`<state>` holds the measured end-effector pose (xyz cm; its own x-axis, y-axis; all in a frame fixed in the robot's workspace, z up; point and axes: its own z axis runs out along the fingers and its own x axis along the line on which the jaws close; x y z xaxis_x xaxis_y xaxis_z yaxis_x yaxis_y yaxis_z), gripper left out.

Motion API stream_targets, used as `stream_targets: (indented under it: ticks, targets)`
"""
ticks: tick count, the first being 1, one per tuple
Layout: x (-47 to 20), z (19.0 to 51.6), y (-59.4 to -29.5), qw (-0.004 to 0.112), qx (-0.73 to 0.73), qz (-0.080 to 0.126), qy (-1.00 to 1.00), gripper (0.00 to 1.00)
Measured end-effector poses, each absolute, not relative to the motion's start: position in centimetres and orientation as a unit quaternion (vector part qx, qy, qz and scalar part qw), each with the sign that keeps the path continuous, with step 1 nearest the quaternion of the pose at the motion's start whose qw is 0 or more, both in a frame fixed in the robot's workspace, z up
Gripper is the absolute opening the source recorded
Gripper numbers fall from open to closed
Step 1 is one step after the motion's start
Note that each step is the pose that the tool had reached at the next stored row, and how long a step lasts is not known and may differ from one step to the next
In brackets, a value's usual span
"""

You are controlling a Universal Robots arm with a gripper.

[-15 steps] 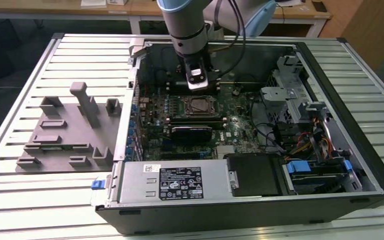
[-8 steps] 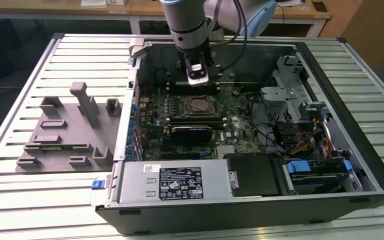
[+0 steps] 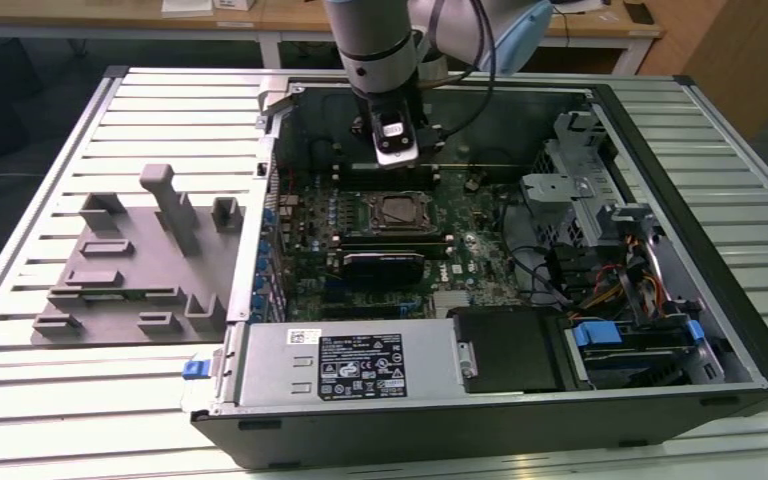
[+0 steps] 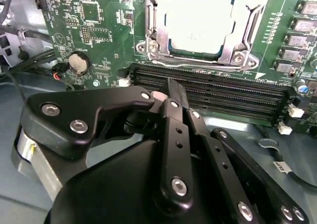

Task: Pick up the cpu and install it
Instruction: 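Install the first cpu locking lever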

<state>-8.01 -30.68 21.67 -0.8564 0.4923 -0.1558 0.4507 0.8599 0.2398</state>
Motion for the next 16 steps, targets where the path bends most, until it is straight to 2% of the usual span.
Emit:
stream_targets:
  ticks: [3, 9, 16]
  targets:
    - [-8.0, 21.7, -30.7, 0.103, 0.246, 0.096, 0.959, 0.11]
    - [-7.8, 21.6, -30.6, 0.078, 0.247, 0.07, 0.963, 0.11]
    - [-7.0, 21.5, -30.7, 0.076, 0.246, 0.042, 0.966, 0.11]
